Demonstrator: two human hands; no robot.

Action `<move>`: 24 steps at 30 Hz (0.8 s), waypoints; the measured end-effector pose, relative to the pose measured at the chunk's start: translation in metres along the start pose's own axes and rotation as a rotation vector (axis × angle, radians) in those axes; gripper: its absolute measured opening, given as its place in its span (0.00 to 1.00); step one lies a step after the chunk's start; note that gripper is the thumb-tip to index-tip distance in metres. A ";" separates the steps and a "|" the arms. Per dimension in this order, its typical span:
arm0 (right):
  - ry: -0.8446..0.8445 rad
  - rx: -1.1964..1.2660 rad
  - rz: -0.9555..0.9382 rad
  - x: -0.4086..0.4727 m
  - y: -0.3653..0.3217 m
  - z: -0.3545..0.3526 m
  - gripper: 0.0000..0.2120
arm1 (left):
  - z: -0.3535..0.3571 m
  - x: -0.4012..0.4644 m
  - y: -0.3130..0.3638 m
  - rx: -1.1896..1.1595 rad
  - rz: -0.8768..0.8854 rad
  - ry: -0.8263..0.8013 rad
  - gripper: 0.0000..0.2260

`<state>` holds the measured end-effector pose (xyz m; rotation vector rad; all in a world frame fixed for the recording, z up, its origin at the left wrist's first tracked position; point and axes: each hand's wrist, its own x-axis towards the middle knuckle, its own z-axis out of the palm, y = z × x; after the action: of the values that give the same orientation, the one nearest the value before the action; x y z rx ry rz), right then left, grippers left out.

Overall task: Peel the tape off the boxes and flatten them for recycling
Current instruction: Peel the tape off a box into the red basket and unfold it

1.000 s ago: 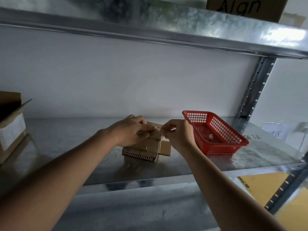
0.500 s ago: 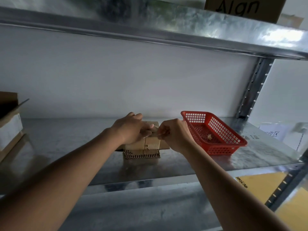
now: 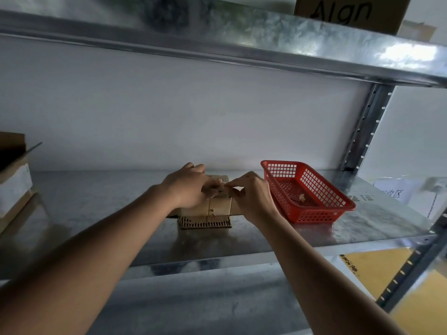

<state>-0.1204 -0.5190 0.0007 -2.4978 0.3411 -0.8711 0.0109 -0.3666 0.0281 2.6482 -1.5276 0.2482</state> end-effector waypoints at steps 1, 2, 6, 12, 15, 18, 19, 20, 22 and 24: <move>-0.027 -0.015 -0.014 0.001 -0.001 -0.001 0.10 | 0.000 0.000 0.001 0.002 0.000 -0.003 0.16; -0.052 -0.047 -0.037 0.001 -0.002 -0.001 0.12 | 0.000 -0.001 0.001 0.006 0.000 -0.005 0.15; -0.075 -0.200 -0.111 0.004 -0.008 -0.002 0.05 | 0.001 -0.003 0.003 0.014 -0.014 -0.004 0.18; -0.077 -0.211 -0.087 0.008 -0.012 -0.005 0.10 | 0.011 -0.006 0.000 -0.035 -0.035 0.070 0.18; -0.012 -0.033 0.034 0.011 -0.008 -0.011 0.11 | 0.013 -0.005 -0.001 -0.037 -0.033 0.091 0.20; 0.023 0.103 0.116 0.009 -0.004 -0.018 0.12 | 0.016 -0.005 -0.002 -0.043 -0.033 0.104 0.21; 0.023 0.116 0.123 0.008 -0.002 -0.019 0.12 | 0.018 -0.005 -0.001 -0.047 -0.037 0.111 0.21; 0.016 0.116 0.123 0.007 -0.002 -0.019 0.12 | 0.019 -0.005 0.000 -0.049 -0.042 0.119 0.21; 0.013 0.115 0.127 0.004 -0.002 -0.019 0.13 | 0.023 -0.004 0.004 -0.043 -0.055 0.130 0.21; 0.048 0.105 0.125 0.005 0.000 -0.019 0.09 | 0.026 -0.003 0.011 -0.027 -0.071 0.140 0.20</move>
<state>-0.1290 -0.5273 0.0166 -2.3359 0.4508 -0.8768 0.0028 -0.3734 0.0016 2.5977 -1.3827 0.3957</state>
